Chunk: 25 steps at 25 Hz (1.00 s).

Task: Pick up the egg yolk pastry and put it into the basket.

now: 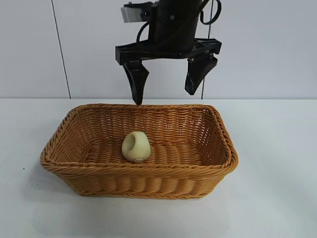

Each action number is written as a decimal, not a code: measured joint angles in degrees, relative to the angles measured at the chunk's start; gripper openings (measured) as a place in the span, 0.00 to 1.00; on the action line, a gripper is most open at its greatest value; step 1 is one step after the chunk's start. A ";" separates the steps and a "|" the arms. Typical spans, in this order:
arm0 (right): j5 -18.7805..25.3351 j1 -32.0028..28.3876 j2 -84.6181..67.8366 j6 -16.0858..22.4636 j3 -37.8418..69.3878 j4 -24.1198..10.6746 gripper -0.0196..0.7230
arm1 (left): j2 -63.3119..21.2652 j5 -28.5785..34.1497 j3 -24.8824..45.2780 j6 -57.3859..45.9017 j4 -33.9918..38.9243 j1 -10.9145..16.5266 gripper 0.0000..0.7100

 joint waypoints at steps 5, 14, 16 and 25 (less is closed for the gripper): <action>0.04 -4.22 -0.08 0.00 -1.05 -0.03 0.96 | 0.00 0.00 0.00 0.00 0.00 0.00 0.97; 0.04 -20.18 -0.08 -1.08 -1.05 -2.66 0.96 | 0.00 0.00 0.00 0.00 0.00 0.00 0.97; 0.04 -23.26 -0.08 -1.26 -1.05 -3.20 0.96 | 0.00 0.00 0.00 0.00 0.00 0.00 0.97; 0.04 -32.20 -0.08 -2.08 -1.05 -3.68 0.96 | 0.00 0.00 0.00 0.00 0.00 0.00 0.97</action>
